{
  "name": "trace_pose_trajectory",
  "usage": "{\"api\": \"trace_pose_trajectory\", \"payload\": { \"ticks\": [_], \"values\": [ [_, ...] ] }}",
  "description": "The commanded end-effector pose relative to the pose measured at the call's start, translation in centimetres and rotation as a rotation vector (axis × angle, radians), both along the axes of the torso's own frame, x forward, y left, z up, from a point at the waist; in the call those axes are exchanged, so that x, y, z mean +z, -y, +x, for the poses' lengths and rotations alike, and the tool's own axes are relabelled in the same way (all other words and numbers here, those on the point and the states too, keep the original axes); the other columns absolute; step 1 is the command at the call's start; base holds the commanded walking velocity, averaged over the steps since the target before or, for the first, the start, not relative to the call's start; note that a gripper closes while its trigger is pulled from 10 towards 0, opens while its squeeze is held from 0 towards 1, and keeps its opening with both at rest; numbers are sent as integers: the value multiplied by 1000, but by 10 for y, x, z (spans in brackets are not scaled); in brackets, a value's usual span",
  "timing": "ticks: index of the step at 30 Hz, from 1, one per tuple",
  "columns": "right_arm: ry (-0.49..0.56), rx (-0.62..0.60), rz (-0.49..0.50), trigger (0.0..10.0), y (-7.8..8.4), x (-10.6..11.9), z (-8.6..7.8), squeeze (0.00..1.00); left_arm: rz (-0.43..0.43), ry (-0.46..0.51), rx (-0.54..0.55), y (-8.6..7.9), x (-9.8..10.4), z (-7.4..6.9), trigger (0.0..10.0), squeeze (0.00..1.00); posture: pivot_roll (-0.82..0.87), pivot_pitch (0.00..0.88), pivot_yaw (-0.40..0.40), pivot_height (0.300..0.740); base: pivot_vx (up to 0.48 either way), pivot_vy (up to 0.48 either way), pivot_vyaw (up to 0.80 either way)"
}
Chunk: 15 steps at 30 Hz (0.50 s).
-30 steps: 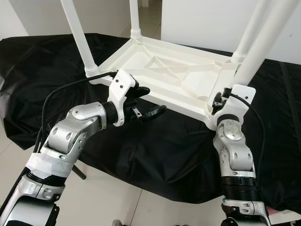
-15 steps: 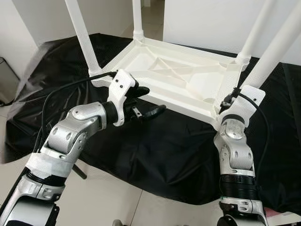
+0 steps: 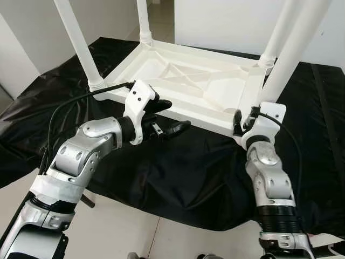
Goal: Building children table
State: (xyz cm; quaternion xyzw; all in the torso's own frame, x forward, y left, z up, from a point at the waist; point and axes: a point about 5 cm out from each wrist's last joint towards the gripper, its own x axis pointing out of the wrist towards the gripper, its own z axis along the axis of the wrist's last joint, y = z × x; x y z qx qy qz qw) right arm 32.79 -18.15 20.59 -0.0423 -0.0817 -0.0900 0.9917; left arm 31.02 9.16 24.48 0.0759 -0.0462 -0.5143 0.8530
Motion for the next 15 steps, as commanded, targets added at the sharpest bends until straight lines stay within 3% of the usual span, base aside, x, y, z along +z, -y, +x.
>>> {"api": "trace_pose_trajectory", "payload": {
  "ticks": [1, 7, 15],
  "values": [
    [12, 13, -25, 10000, 0, 3, 0, 0, 19, -2, -42, -2, -1, -3, 10000, 0, -110, 123, 90, 740, 0, 0, 0],
    [15, 56, -126, 10000, 8, 7, 2, 0, 18, -4, -43, -1, -1, -3, 10000, 0, -110, 123, 90, 740, 0, 0, 0],
    [-11, 153, -173, 10000, 15, 9, 2, 0, 18, -4, -42, -2, 0, -3, 10000, 0, -112, 134, 94, 740, 0, 0, 0]
  ]
}}
